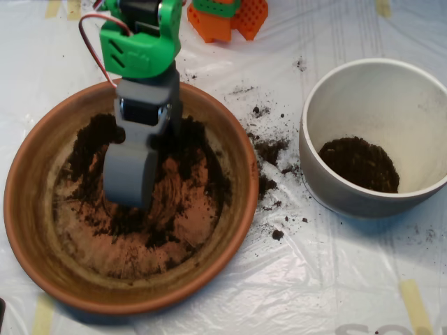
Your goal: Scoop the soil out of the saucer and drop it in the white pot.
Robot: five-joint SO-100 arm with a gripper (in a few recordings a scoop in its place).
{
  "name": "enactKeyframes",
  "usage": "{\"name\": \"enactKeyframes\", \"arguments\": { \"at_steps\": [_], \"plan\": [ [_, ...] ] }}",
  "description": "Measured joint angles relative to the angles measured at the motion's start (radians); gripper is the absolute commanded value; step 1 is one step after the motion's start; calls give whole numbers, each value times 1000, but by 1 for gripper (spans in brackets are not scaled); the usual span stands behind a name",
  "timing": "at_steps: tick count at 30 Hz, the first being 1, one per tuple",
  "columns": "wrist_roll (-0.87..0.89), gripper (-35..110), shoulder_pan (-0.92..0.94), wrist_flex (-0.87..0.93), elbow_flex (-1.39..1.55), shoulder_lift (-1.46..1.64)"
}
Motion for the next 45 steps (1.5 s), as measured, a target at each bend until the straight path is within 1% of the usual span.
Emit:
{"name": "enactKeyframes", "arguments": {
  "at_steps": [5,9,17,22,28,31,38,41,45],
  "plan": [
    [6,51,35,28,-146,-219],
    [3,51,37,44,-238,-321],
    [14,51,49,126,-407,-446],
    [8,48,58,193,-529,-534],
    [-2,44,64,235,-607,-589],
    [-8,39,64,252,-624,-601],
    [-40,38,77,241,-623,-586],
    [-52,38,77,198,-537,-531],
    [-74,36,84,135,-345,-403]
  ]
}}
